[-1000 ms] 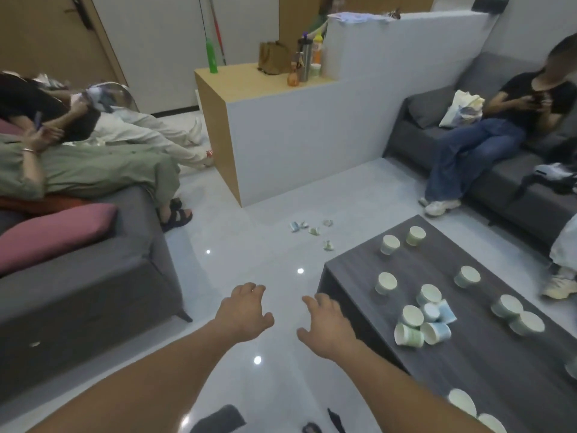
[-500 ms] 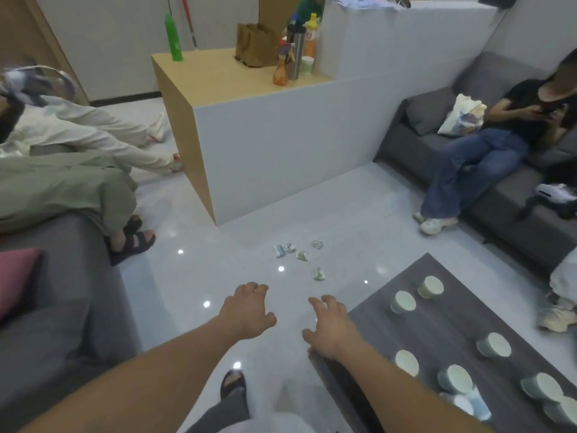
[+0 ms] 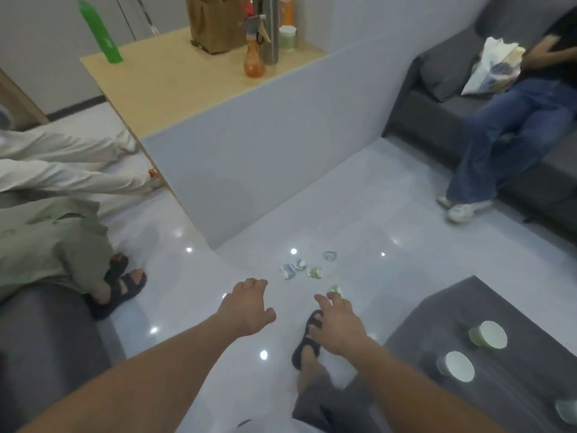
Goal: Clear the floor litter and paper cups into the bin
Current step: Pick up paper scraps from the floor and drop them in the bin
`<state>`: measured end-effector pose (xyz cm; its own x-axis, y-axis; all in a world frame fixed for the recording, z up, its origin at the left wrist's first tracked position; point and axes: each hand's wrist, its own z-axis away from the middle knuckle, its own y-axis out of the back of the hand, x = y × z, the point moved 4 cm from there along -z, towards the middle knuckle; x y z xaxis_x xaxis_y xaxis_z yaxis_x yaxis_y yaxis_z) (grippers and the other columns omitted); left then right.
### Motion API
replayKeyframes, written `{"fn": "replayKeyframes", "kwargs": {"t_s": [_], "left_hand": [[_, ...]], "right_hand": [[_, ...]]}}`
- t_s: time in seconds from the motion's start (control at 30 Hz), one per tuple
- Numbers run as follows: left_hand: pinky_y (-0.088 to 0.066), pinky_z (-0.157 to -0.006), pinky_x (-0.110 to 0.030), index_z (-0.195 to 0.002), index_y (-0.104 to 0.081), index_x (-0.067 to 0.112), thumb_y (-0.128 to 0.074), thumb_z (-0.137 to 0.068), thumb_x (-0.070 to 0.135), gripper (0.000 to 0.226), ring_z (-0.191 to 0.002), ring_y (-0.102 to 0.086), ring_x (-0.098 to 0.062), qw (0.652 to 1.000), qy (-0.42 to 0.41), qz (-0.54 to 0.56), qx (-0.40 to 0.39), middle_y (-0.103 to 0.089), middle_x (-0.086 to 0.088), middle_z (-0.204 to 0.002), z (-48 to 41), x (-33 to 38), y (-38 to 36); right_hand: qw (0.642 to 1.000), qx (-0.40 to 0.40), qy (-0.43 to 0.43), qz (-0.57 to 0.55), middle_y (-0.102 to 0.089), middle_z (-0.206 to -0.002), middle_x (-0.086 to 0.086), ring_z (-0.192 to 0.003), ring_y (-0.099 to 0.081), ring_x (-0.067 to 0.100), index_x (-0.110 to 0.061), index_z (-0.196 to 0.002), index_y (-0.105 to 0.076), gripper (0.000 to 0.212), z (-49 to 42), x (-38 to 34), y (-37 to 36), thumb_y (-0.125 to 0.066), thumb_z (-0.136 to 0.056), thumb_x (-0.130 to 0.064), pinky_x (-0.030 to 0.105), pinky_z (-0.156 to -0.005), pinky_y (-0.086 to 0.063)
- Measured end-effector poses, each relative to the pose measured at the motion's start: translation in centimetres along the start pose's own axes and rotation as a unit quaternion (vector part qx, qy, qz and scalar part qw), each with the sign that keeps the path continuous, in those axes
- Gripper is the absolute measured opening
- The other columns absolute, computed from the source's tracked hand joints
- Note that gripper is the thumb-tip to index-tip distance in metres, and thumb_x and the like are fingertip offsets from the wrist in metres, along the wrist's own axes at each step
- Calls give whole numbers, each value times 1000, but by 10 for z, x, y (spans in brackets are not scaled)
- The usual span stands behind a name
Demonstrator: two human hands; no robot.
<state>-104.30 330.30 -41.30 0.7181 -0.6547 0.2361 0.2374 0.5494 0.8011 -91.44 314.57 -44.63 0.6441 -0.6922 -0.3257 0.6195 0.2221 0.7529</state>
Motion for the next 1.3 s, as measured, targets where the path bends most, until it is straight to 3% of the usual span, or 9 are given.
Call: {"fn": "replayKeyframes", "kwargs": {"t_s": [0.37, 0.5, 0.6, 0.77, 0.97, 1.1, 1.3], "left_hand": [[-34, -107, -39, -147, -27, 20, -52, -87, 43, 69, -135, -32, -24, 987, 106, 59, -110, -31, -3, -150, -203, -16, -3], [-44, -93, -34, -127, -48, 18, -61, -80, 39, 53, -114, -48, -23, 978, 117, 108, -131, -49, -3, -130, -277, -29, -33], [-50, -87, -39, -117, -53, 15, -64, -78, 35, 45, -101, -56, -24, 973, 113, 129, -153, -56, -6, -118, -334, -43, -61], [-50, -89, -43, -123, -51, 14, -64, -77, 36, 53, -107, -55, -28, 970, 108, 136, -168, -55, -9, -121, -423, -85, -112], [-46, -97, -41, -143, -34, 23, -64, -81, 40, 70, -122, -48, -26, 972, 107, 128, -165, -39, -4, -144, -513, -125, -202], [-42, -100, -41, -144, -32, 21, -62, -84, 41, 71, -127, -44, -26, 977, 87, 96, -171, -37, -5, -146, -569, -146, -270], [-38, -104, -40, -146, -29, 21, -62, -85, 42, 72, -129, -42, -26, 976, 79, 118, -167, -36, -6, -147, -619, -169, -344]], "right_hand": [[991, -129, -7, -17, -19, -156, 4, -135, -30, 31, -26, -152, -19, 73, -208, 36, 11, -53, -88, -33, 40, -109, -35], [989, -142, -32, -38, -18, -155, 2, -132, -32, 31, -27, -153, -16, 74, -277, 52, -13, -53, -90, -32, 38, -106, -38], [986, -148, -60, -46, -18, -154, 4, -131, -34, 30, -27, -153, -15, 74, -328, 60, -41, -55, -90, -33, 39, -105, -38], [983, -155, -92, -46, -19, -153, 3, -130, -35, 28, -29, -152, -14, 77, -418, 71, -103, -58, -90, -36, 41, -98, -44], [988, -124, -86, -46, -17, -153, 2, -123, -41, 31, -33, -150, -12, 82, -536, 85, -195, -63, -87, -34, 42, -89, -46], [995, -88, -39, 7, -15, -155, 2, -116, -49, 33, -34, -149, -12, 90, -603, 101, -256, -71, -82, -27, 39, -81, -49], [990, -61, 39, 118, -18, -154, 7, -104, -55, 34, -28, -148, -17, 91, -662, 122, -323, -74, -78, -18, 36, -66, -43]]}}
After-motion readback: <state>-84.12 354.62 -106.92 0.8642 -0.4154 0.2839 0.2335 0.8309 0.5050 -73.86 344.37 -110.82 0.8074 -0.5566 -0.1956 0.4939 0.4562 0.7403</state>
